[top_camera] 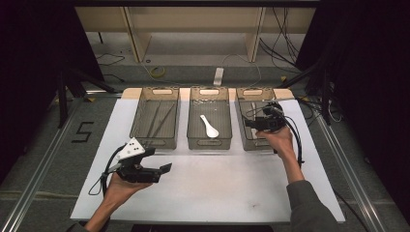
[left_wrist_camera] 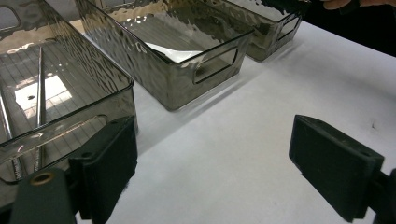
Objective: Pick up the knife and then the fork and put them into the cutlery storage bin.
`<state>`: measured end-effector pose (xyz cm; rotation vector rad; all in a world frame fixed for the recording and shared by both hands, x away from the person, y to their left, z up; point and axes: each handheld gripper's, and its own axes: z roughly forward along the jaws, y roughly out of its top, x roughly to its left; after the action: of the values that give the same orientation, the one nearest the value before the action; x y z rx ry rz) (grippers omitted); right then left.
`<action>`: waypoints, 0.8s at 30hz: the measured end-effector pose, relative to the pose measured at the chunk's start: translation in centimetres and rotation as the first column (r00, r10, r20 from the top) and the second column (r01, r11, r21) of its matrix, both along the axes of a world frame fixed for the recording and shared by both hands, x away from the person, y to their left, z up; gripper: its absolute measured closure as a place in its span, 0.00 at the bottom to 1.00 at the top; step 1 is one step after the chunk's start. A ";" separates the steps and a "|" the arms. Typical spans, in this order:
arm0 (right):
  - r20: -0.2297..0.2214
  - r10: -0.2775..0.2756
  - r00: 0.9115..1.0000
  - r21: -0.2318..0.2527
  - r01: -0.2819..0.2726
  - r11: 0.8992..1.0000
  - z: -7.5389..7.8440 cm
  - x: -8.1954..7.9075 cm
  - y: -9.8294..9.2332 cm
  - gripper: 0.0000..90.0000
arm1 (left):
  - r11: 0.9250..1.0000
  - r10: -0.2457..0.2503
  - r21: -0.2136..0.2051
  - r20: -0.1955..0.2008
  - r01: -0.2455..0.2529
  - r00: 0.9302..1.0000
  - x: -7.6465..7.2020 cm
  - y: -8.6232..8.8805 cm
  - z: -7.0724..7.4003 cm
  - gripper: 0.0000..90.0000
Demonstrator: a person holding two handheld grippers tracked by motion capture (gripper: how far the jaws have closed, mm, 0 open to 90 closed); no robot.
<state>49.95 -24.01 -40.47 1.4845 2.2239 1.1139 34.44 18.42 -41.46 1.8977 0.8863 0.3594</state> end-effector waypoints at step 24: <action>0.143 0.078 0.987 0.165 -0.102 0.981 1.0 -6.8 1.2 0.35 | 1.000 -0.011 -0.017 -0.005 0.010 1.000 0.0 0.0 0.0 0.17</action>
<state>43.14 -22.77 -39.48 1.3359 2.1678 1.4237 34.48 18.43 -41.43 1.8875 0.8798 0.3400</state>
